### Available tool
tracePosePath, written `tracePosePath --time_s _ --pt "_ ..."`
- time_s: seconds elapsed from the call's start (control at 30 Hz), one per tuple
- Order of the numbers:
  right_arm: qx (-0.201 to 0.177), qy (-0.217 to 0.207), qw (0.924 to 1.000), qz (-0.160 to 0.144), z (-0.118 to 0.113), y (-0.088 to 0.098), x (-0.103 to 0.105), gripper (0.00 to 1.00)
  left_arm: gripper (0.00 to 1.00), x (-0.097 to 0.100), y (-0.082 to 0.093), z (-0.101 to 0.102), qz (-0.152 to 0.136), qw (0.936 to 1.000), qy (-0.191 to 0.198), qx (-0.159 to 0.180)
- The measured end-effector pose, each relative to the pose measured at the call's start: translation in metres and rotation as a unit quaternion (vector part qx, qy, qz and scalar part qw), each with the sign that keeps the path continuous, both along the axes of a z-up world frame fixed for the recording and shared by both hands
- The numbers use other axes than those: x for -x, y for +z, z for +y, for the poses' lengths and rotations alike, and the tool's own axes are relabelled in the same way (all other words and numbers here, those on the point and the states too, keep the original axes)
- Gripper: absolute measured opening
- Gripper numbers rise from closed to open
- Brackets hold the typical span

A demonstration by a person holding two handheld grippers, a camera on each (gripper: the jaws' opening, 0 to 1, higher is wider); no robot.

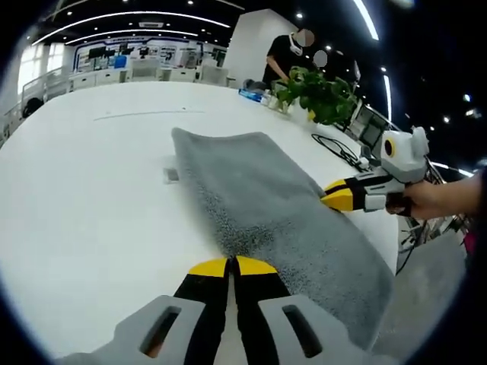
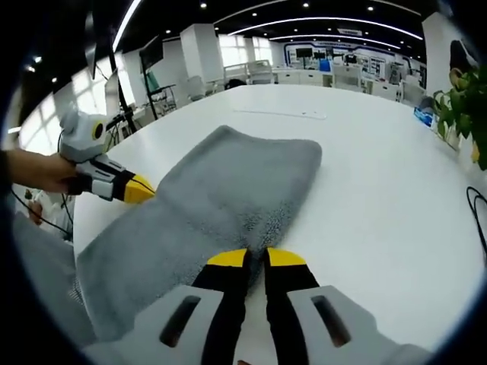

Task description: Fold the towel on the table until its edges align and the towel forms a compact rectangular stack.

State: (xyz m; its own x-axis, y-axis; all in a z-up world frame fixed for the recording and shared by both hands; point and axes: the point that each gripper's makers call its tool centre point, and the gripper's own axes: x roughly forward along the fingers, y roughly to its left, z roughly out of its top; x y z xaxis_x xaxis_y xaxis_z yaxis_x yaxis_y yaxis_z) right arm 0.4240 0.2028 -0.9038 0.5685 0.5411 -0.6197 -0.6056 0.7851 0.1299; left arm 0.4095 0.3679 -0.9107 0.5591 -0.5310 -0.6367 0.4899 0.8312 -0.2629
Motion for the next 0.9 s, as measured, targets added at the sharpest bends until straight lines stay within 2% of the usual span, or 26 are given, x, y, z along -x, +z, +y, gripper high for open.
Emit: tracePosePath --time_s 0.07,0.1,0.17,0.2,0.33,0.43,0.6,0.67,0.9 --pt "-0.013 -0.003 0.9999 -0.001 0.000 0.006 0.000 0.07 0.03 -0.001 0.001 -0.001 0.001 1.0000 -0.004 -0.003" --pt "-0.015 -0.003 0.9999 -0.004 -0.001 0.009 0.001 0.08 0.03 -0.002 0.005 -0.006 -0.014 0.9996 -0.012 0.019" --pt "-0.018 0.003 0.9998 -0.010 -0.002 0.014 0.002 0.08 0.05 0.000 0.010 -0.006 -0.007 0.9976 0.014 0.067" --pt "-0.022 0.005 0.9997 -0.010 -0.002 0.015 0.003 0.08 0.07 0.000 0.014 -0.004 -0.015 0.9971 0.016 0.073" --pt "-0.006 0.021 0.9995 -0.025 -0.003 0.021 0.002 0.14 0.21 0.001 0.022 0.004 -0.034 0.9978 0.016 0.054" --pt "-0.011 0.036 0.9989 -0.028 0.001 0.028 0.005 0.17 0.25 0.007 0.031 0.006 -0.044 0.9979 0.006 0.047" --pt "-0.002 0.063 0.9974 -0.033 0.007 0.033 0.017 0.23 0.26 0.030 0.038 0.001 -0.059 0.9965 -0.057 0.017" --pt "0.000 0.084 0.9960 -0.031 0.010 0.035 0.029 0.23 0.27 0.047 0.040 -0.004 -0.063 0.9931 -0.099 -0.001" --pt "0.003 0.117 0.9928 -0.024 0.011 0.037 0.056 0.24 0.29 0.083 0.039 -0.010 -0.069 0.9799 -0.181 -0.049"
